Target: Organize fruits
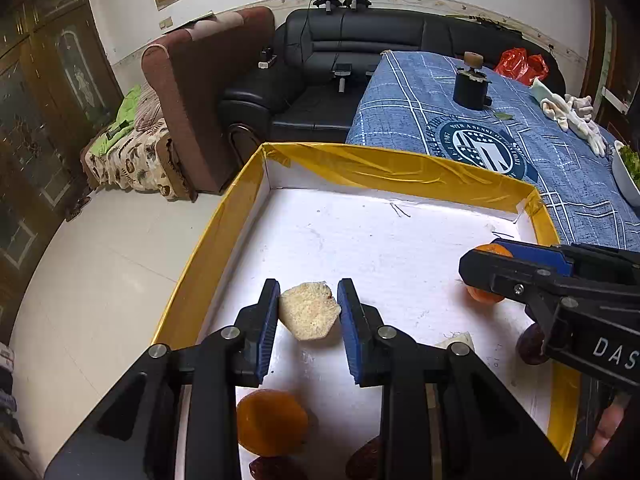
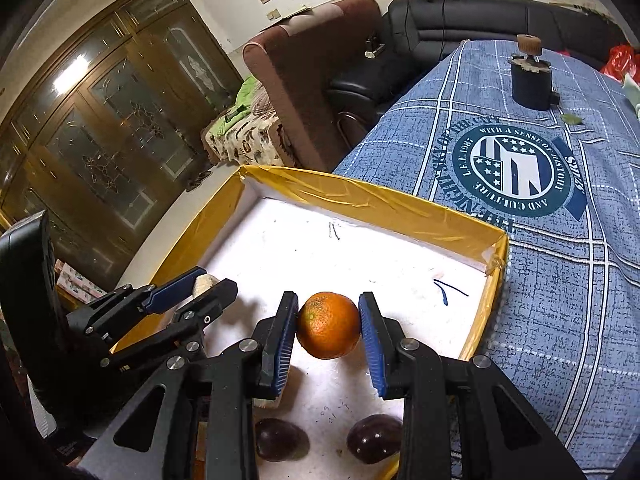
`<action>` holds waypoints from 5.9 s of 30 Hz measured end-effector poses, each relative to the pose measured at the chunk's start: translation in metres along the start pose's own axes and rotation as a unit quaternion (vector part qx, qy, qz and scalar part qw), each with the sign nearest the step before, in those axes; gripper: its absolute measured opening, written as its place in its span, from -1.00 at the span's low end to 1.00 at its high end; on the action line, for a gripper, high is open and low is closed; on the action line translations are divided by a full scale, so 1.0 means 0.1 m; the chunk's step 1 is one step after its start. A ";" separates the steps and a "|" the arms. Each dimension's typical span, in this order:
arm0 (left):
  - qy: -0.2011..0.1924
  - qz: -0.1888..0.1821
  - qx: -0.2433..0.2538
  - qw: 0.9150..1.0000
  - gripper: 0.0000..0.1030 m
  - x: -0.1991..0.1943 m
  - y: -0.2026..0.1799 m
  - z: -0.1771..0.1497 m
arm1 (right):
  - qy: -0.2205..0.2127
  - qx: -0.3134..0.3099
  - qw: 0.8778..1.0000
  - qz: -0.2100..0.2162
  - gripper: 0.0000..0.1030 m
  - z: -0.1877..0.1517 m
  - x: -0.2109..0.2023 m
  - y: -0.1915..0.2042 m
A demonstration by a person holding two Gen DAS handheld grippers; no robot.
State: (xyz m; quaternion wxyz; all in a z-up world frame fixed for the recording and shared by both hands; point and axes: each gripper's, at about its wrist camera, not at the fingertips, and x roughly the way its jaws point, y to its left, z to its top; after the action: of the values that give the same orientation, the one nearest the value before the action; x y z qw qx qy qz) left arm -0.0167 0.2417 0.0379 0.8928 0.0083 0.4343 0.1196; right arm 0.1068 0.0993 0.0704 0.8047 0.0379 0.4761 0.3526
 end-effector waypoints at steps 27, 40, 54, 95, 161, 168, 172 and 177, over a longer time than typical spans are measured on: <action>0.016 0.040 0.001 0.999 -0.18 0.08 0.00 -0.03 | 0.003 -0.025 0.999 -0.034 -0.33 -0.03 0.01 0.14; -0.071 0.060 -0.018 0.995 0.29 -0.65 0.06 -0.14 | -0.060 -0.028 0.998 -0.015 -0.23 -0.07 -0.47 0.22; -0.168 0.093 -0.022 0.981 0.64 -1.60 0.00 -0.42 | -0.116 -0.077 0.990 -0.012 -0.03 -0.38 -1.19 0.64; -0.174 0.130 -0.080 0.973 1.00 -2.00 0.03 -1.01 | -0.130 -0.104 0.986 -0.022 0.36 -1.30 -1.52 0.82; -0.119 0.109 -0.080 0.984 1.00 -1.71 0.29 -1.21 | -0.117 -0.095 0.988 -0.029 0.36 -1.36 -1.34 0.95; -0.114 0.103 -0.079 0.985 1.00 -1.69 0.30 -1.21 | -0.115 -0.092 0.989 -0.028 0.36 -1.35 -1.32 0.93; -0.114 0.098 -0.077 0.986 1.00 -1.68 0.30 -1.22 | -0.114 -0.092 0.989 -0.028 0.36 -1.35 -1.32 0.93; -0.114 0.097 -0.076 0.986 1.00 -1.69 0.30 -1.22 | -0.114 -0.092 0.989 -0.028 0.36 -1.36 -1.31 0.92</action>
State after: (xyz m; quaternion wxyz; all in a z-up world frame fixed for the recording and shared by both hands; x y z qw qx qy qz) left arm -0.2182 0.2222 0.0956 0.9188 -0.0038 0.3163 0.2360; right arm -0.0890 0.0521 0.1302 0.8632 -0.0095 0.3482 0.3654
